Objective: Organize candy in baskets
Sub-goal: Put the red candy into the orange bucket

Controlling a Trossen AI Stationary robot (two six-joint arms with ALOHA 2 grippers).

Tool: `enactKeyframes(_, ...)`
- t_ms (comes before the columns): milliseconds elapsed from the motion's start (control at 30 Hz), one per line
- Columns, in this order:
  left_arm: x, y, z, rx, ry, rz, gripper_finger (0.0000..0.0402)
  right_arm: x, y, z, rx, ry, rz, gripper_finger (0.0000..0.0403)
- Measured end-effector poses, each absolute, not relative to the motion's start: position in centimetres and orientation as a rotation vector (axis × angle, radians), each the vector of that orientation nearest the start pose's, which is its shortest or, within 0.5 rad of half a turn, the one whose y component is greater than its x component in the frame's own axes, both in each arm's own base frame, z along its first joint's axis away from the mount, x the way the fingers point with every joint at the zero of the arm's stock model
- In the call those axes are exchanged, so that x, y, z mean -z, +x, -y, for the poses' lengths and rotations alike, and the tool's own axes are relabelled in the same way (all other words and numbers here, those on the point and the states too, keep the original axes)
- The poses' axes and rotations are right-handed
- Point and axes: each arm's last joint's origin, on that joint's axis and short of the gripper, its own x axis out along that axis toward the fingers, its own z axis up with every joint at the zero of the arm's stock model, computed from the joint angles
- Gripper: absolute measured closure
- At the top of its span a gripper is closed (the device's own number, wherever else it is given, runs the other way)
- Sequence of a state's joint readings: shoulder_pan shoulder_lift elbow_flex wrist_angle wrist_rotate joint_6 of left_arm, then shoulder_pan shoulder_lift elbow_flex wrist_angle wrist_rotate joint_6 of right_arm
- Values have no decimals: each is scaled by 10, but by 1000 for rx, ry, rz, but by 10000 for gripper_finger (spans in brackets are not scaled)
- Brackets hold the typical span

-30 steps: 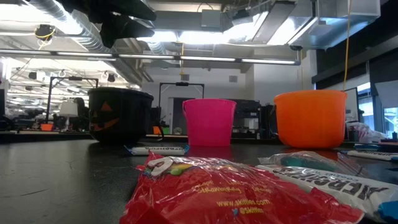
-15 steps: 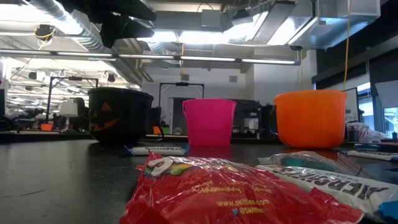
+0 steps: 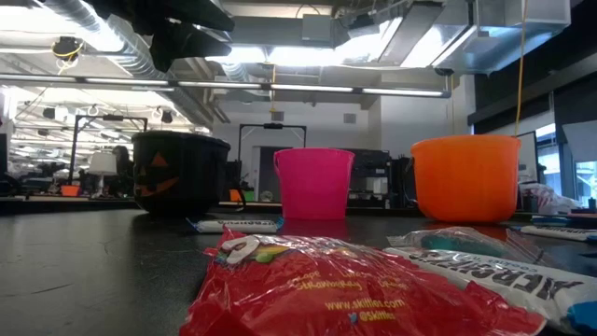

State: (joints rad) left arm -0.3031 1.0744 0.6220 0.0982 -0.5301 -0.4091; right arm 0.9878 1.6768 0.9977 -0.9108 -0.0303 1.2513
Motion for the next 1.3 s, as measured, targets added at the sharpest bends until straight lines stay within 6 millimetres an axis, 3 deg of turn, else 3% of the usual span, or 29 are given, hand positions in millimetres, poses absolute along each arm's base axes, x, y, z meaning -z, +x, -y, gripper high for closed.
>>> enactKeyframes(133,-250,222,54,-287,-260,-273,206,-171,151,-230,233,178,-1598,394)
enactKeyframes(333,-250,222,54,-287,-260,-273,206,-197,154,-232,295,110,-1577,399)
enactKeyframes(500,-250,222,54,-286,-260,-273,206,-233,158,-232,363,20,-1509,401)
enactKeyframes(667,-250,222,54,-287,-260,-272,206,-277,169,-227,455,-47,-1280,401)
enactKeyframes(867,-250,222,54,-287,-260,-272,206,-321,194,-211,523,-71,-907,402)
enactKeyframes(1033,-250,222,54,-281,-261,-274,206,-343,211,-186,609,-107,-662,402)
enactKeyframes(1300,-250,222,55,-259,-237,-283,206,-355,240,-161,591,-108,-643,402)
